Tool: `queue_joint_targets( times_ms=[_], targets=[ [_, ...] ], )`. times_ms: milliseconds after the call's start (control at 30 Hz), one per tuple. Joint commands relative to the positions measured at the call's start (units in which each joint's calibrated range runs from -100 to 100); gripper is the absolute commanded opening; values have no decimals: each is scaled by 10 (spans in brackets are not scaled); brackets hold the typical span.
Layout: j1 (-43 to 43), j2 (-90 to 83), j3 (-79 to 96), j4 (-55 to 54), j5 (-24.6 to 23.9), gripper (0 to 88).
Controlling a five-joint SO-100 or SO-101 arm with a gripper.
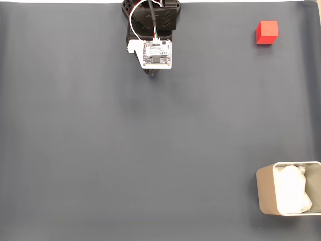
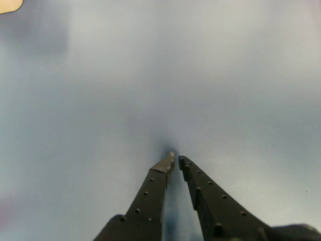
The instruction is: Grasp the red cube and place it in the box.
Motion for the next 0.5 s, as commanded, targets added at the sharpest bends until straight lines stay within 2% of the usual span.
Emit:
queue_joint_targets(
  times_ms=[0,467],
  targets=[
    [-7,0,5,12,3,0],
    [-5,2,5,11,3,0]
  ],
)
